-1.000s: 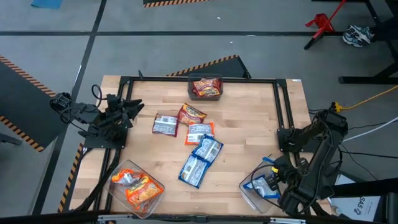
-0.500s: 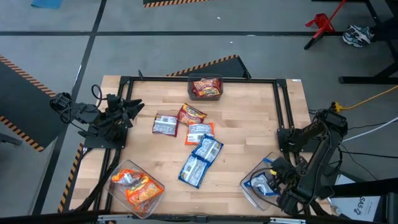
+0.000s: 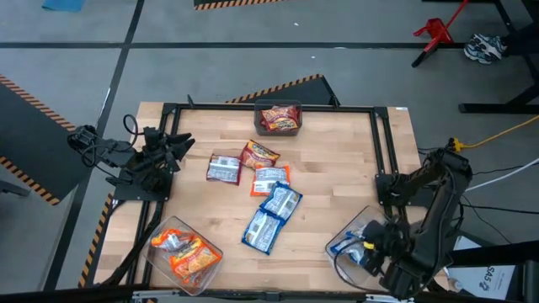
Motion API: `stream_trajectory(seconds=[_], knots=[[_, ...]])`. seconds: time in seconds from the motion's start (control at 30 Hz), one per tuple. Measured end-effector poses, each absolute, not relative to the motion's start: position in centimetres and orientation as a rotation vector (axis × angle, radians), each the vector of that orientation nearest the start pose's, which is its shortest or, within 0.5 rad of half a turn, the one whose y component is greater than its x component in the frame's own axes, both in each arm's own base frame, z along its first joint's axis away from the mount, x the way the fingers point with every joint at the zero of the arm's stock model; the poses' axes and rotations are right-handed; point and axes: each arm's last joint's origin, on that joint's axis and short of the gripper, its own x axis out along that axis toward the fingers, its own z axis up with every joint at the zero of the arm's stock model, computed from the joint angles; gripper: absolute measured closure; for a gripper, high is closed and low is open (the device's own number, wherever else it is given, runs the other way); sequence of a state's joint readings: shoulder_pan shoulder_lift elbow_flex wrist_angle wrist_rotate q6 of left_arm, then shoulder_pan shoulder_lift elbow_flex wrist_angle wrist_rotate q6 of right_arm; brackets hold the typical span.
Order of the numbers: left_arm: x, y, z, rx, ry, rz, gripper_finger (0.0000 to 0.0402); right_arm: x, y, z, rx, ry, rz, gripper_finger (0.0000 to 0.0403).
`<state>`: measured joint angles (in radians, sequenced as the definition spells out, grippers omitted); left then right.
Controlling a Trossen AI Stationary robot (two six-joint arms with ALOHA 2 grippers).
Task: Sort Maruchan noodles
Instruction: Put the blue noodle pack into the right transparent bin
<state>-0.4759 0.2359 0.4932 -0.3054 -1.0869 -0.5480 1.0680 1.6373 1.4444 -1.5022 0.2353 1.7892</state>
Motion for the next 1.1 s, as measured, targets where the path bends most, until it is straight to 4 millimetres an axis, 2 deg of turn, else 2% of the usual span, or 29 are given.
stream_trajectory(seconds=[0.1, 0.2, 0.4, 0.57, 0.7, 0.9, 1.1], knots=[[7.1, -0.8, 28.2, -0.496, -0.133, 0.602, 0.0225, 15.6, 24.1, 30.6, 0.447, 1.078, -0.571, 0.0142], [7.1, -0.8, 28.2, -0.497, -0.132, 0.598, 0.0225, 18.1, 23.5, 31.9, 0.409, 0.923, -0.506, 0.0142], [7.1, -0.8, 28.2, -0.497, -0.131, 0.597, 0.0225, 24.4, 18.9, 31.4, 0.342, 0.898, -0.536, 0.0140], [7.1, -0.8, 28.2, -0.497, -0.131, 0.596, 0.0225, 29.0, 14.2, 29.6, 0.341, 0.964, -0.464, 0.0104], [7.1, -0.8, 28.2, -0.497, -0.128, 0.587, 0.0225, 31.3, 10.5, 27.0, 0.374, 1.023, -0.364, 0.0057], [7.2, -0.9, 28.1, -0.491, -0.109, 0.539, 0.0225, 31.8, 5.7, 22.4, 0.401, 1.079, -0.375, 0.0025], [7.1, -0.9, 27.9, -0.473, -0.089, 0.542, 0.0225, 32.0, 4.2, 18.3, 0.369, 1.086, -0.358, 0.0024]])
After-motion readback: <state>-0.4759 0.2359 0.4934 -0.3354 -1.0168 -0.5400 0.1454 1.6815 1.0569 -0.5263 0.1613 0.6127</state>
